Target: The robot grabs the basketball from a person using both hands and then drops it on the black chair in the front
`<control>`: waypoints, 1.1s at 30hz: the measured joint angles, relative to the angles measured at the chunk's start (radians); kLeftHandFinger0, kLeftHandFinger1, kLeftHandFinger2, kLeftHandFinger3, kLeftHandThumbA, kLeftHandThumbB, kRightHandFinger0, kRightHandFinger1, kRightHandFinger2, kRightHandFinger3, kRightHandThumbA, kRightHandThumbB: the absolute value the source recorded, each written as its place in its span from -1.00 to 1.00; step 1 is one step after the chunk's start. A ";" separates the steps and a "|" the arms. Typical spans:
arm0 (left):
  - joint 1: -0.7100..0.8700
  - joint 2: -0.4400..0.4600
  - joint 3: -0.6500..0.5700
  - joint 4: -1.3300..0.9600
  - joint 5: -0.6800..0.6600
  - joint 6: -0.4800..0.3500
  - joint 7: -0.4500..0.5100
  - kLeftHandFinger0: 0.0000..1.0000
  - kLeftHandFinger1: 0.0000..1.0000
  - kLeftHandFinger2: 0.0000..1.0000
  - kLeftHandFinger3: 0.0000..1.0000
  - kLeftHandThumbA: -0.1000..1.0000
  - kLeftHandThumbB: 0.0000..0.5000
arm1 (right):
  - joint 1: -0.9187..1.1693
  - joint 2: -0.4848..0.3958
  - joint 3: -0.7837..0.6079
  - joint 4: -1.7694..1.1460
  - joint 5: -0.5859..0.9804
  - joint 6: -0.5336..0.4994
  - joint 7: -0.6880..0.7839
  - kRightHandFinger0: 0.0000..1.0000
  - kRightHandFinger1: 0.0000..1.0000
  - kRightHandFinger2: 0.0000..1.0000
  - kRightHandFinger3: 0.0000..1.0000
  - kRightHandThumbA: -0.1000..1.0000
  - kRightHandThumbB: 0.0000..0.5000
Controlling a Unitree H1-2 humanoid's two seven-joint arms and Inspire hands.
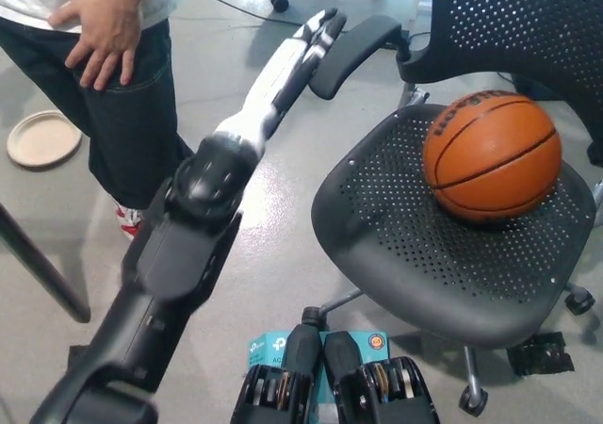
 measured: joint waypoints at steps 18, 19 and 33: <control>0.680 0.106 0.167 -0.564 -0.072 -0.051 -0.032 1.00 1.00 1.00 1.00 1.00 -0.66 | 0.295 0.185 0.229 0.016 -0.064 -0.113 0.087 1.00 1.00 1.00 1.00 1.00 -0.36; 0.697 0.110 0.180 -0.554 -0.076 -0.064 -0.032 1.00 1.00 1.00 1.00 1.00 -0.65 | 0.295 0.193 0.232 0.038 -0.069 -0.127 0.089 1.00 1.00 1.00 1.00 1.00 -0.38; 0.814 0.092 0.274 -0.296 -0.114 -0.216 -0.031 1.00 1.00 1.00 1.00 1.00 -0.67 | 0.330 0.242 0.268 0.242 -0.097 -0.285 0.151 1.00 1.00 1.00 1.00 1.00 -0.31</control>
